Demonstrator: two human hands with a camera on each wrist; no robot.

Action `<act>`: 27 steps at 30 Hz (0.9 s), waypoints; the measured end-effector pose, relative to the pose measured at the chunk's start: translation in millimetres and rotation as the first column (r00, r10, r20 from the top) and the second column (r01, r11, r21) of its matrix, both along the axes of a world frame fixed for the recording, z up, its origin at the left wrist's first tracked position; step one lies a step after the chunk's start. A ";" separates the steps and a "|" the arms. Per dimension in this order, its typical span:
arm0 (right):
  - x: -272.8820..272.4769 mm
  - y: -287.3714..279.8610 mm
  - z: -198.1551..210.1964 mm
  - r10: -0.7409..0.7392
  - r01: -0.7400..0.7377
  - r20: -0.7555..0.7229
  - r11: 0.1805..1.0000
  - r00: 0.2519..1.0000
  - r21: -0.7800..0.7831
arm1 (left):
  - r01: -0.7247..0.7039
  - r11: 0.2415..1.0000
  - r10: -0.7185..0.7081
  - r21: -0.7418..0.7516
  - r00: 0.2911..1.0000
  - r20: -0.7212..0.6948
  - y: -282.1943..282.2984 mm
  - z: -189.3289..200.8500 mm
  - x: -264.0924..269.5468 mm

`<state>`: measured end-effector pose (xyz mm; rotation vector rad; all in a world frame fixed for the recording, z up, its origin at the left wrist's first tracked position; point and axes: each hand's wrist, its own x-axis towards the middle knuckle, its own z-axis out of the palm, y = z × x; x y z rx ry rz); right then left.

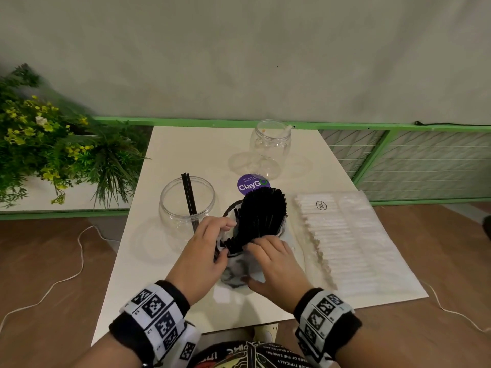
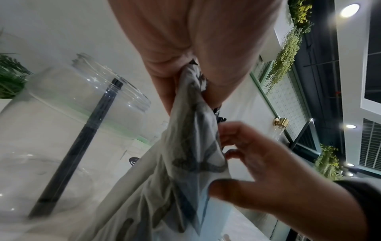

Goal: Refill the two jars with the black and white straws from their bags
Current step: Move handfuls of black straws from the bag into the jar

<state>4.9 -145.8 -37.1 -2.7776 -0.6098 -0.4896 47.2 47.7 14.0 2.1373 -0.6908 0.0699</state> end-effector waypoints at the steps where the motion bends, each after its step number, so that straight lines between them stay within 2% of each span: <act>1: 2.8 1.6 -1.0 -0.022 0.022 -0.002 0.999 1.000 -0.028 | 0.008 1.000 -0.008 -0.002 1.000 -0.013 -0.6 1.3 -1.5; 8: 7.0 10.1 -6.9 -0.059 0.059 0.002 0.998 0.998 -0.037 | -0.029 0.999 0.028 -0.013 0.997 -0.077 7.3 3.1 -0.8; 13: 4.5 11.3 -15.3 -0.071 0.071 0.019 0.997 0.997 -0.002 | 0.010 1.000 -0.008 0.029 0.997 -0.078 15.6 4.2 -0.7; 17: 1.3 11.3 -15.9 -0.084 0.082 0.032 0.996 0.996 0.045 | -0.078 0.997 0.076 -0.028 0.996 -0.048 13.3 -1.2 -0.9; 21: -3.3 5.4 -19.9 -0.059 0.056 0.023 0.995 0.998 0.087 | -0.107 0.991 0.105 -0.075 0.994 -0.025 9.2 -3.5 -2.6; 27: -17.5 -4.5 -29.6 -0.014 0.017 -0.027 0.995 1.000 0.101 | -0.132 0.971 0.109 -0.199 0.987 -0.122 3.6 -1.0 -1.1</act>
